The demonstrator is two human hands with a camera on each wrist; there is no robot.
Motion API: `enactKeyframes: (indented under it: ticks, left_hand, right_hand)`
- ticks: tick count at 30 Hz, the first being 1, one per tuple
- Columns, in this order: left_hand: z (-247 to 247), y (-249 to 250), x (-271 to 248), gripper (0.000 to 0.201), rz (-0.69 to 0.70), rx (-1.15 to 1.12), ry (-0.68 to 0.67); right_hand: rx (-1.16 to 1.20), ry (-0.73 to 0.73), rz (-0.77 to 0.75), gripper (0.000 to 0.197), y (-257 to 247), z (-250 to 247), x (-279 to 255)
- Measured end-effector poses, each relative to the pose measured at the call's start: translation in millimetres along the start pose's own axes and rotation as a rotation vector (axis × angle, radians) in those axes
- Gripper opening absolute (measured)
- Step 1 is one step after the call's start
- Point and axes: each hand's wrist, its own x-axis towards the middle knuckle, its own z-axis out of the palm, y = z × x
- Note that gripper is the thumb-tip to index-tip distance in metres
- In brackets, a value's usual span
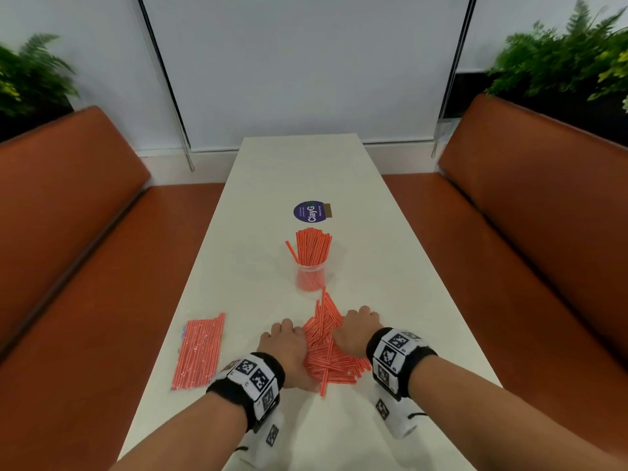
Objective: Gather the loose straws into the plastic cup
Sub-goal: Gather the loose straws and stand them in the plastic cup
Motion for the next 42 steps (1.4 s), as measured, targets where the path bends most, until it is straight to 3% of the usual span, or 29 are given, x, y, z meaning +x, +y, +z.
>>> enactKeyframes:
  ticks: [3, 6, 10, 17, 22, 27, 32, 38, 42]
  left_hand:
    - [-2, 9, 5, 0.09, 0.004, -0.001, -0.009]
    - [-3, 14, 11, 0.076, -0.028, 0.031, -0.008]
    - [-1, 9, 11, 0.049, -0.038, 0.192, 0.023]
    - [4, 18, 10, 0.046, 0.006, 0.243, 0.029]
    - [5, 15, 11, 0.038, -0.017, 0.181, 0.031]
    - [5, 14, 17, 0.04, -0.07, 0.15, 0.021]
    - [0, 12, 24, 0.044, -0.134, -0.003, -0.021]
    - [-14, 1, 30, 0.04, -0.156, -0.395, -0.031]
    - [-19, 0, 30, 0.037, -0.159, -0.476, -0.041]
  right_hand:
    - [0.001, -0.006, -0.014, 0.055, -12, 8, 5]
    - [-0.124, 0.015, -0.044, 0.036, -21, 17, 16]
    - [-0.135, 0.04, 0.015, 0.03, -2, 22, 29]
    - [0.166, 0.028, 0.063, 0.04, 7, 18, 36]
    - [0.097, 0.067, 0.075, 0.037, -4, 8, 34]
    - [0.138, -0.004, 0.116, 0.058, 4, -4, 7]
    - [0.015, -0.012, 0.079, 0.082, -7, 8, 8]
    - [-0.108, 0.055, 0.107, 0.046, -35, 27, 43]
    - [0.007, 0.085, 0.226, 0.036, -35, 36, 53]
